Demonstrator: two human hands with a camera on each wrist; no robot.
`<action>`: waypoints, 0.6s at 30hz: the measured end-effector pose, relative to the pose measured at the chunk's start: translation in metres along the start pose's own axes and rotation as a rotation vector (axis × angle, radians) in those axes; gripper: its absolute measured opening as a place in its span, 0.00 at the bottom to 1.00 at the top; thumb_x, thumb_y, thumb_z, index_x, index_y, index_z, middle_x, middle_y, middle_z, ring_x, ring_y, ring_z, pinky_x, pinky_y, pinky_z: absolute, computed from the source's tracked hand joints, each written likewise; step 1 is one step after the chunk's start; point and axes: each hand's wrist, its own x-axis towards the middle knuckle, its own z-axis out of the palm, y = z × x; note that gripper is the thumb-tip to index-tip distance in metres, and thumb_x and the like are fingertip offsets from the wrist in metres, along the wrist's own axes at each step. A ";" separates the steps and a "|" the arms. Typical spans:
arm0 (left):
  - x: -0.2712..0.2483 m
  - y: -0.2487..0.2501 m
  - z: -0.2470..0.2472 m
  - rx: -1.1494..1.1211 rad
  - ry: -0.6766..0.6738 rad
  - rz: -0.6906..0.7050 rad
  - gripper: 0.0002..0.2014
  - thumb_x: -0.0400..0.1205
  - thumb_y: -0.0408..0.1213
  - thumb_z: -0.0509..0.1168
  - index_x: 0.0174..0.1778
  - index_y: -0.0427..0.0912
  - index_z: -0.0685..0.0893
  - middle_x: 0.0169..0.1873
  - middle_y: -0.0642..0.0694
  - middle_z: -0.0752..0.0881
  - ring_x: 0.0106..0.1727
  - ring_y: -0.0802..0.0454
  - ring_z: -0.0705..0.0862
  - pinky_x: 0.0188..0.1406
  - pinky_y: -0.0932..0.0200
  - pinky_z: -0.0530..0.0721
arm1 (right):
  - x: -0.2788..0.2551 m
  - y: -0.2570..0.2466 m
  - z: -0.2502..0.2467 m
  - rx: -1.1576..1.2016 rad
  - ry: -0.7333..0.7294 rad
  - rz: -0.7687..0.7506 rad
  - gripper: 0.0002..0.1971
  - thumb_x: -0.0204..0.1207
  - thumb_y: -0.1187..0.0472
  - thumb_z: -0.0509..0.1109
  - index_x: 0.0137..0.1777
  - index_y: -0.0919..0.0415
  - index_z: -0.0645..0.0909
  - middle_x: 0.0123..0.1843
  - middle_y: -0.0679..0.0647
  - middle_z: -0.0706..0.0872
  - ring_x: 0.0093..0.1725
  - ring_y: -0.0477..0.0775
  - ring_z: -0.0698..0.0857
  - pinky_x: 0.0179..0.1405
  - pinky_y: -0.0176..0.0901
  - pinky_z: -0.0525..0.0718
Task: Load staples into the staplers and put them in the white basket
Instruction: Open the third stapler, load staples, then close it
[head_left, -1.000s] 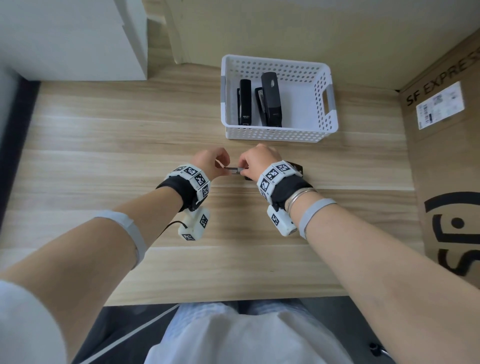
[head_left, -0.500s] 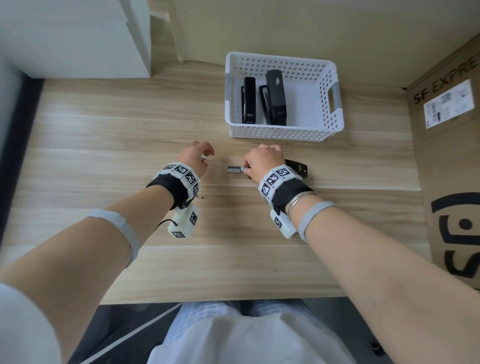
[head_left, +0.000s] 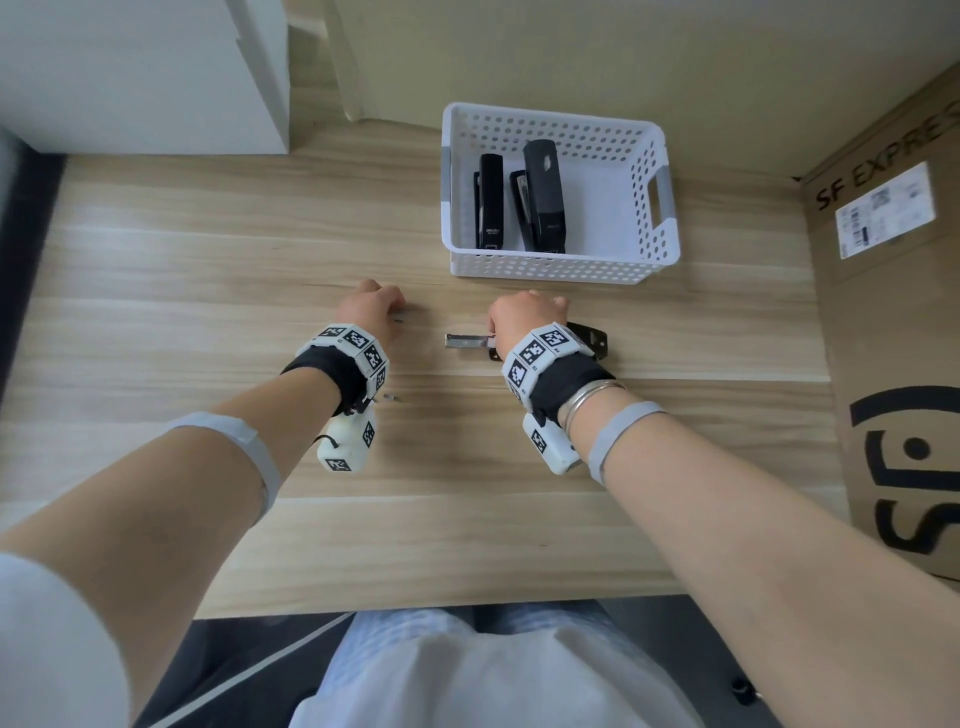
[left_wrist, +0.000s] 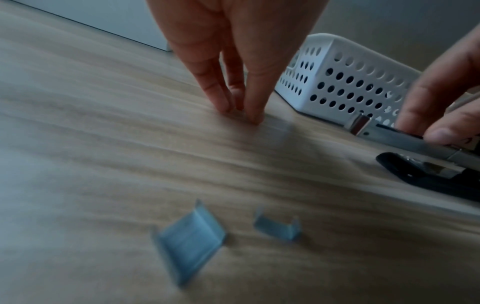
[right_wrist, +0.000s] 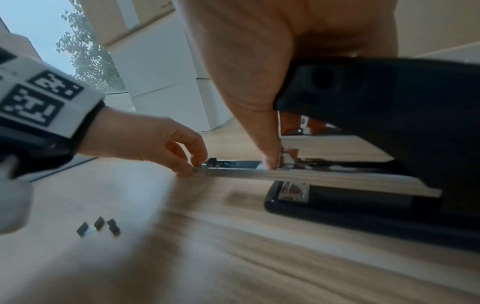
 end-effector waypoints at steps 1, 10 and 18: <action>0.001 0.001 0.000 0.017 -0.008 0.015 0.14 0.78 0.25 0.61 0.58 0.35 0.81 0.59 0.33 0.78 0.58 0.35 0.80 0.57 0.53 0.77 | 0.000 0.000 0.000 0.004 -0.004 0.008 0.14 0.76 0.63 0.67 0.59 0.50 0.84 0.61 0.51 0.84 0.69 0.56 0.74 0.66 0.57 0.67; -0.010 0.030 -0.005 -0.295 -0.042 0.090 0.03 0.76 0.33 0.67 0.44 0.43 0.82 0.41 0.46 0.86 0.42 0.50 0.81 0.43 0.58 0.78 | -0.004 -0.006 -0.007 0.209 0.140 -0.134 0.12 0.81 0.53 0.64 0.61 0.45 0.83 0.59 0.48 0.87 0.68 0.54 0.77 0.68 0.53 0.69; -0.015 0.044 -0.002 -0.623 -0.148 0.102 0.14 0.76 0.28 0.69 0.33 0.54 0.78 0.31 0.53 0.84 0.33 0.58 0.83 0.45 0.64 0.82 | -0.014 0.001 -0.012 0.517 0.143 -0.137 0.11 0.77 0.54 0.71 0.57 0.51 0.87 0.55 0.50 0.91 0.56 0.52 0.87 0.60 0.48 0.84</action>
